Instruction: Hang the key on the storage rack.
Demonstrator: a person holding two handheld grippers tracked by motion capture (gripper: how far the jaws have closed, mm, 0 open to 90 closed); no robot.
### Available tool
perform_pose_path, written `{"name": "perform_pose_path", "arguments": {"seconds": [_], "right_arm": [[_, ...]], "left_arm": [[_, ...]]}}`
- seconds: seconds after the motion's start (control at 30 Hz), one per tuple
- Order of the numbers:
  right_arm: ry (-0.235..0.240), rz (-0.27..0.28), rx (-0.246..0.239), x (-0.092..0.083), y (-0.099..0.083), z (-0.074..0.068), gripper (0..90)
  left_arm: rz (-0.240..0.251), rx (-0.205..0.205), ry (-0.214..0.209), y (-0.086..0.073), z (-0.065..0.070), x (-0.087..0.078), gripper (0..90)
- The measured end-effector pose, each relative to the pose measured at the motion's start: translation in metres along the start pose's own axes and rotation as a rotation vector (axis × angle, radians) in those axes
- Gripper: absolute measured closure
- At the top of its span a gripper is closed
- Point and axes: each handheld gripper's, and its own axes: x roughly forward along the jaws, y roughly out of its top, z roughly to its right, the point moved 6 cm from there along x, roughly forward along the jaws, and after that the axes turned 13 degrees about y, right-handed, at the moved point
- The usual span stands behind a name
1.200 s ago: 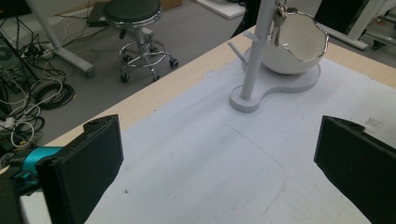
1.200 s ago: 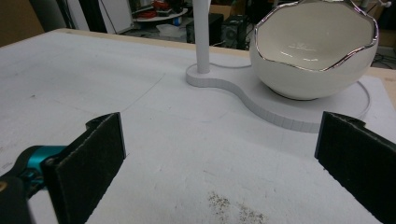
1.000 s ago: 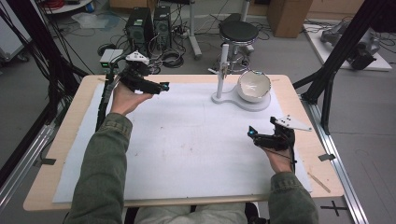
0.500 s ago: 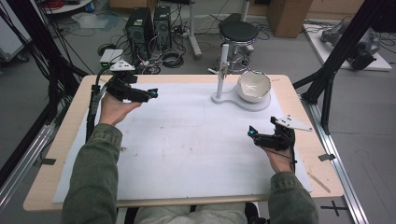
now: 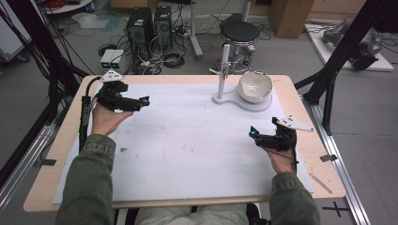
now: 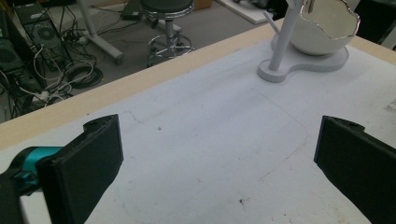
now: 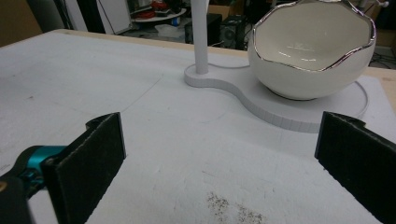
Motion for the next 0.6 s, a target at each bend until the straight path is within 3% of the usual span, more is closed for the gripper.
{"name": "perform_pose_path", "arguments": {"seconds": [0.4, 0.6], "right_arm": [[-0.002, -0.002, -0.002, -0.001, 0.0, -0.001, 0.7], [-0.004, -0.005, -0.004, 0.0, 0.0, -0.002, 0.7]], "left_arm": [[0.029, -0.022, 0.054, -0.021, -0.008, -0.021, 1.6], [0.069, -0.047, 0.116, -0.032, -0.019, -0.033, 1.7]]}}
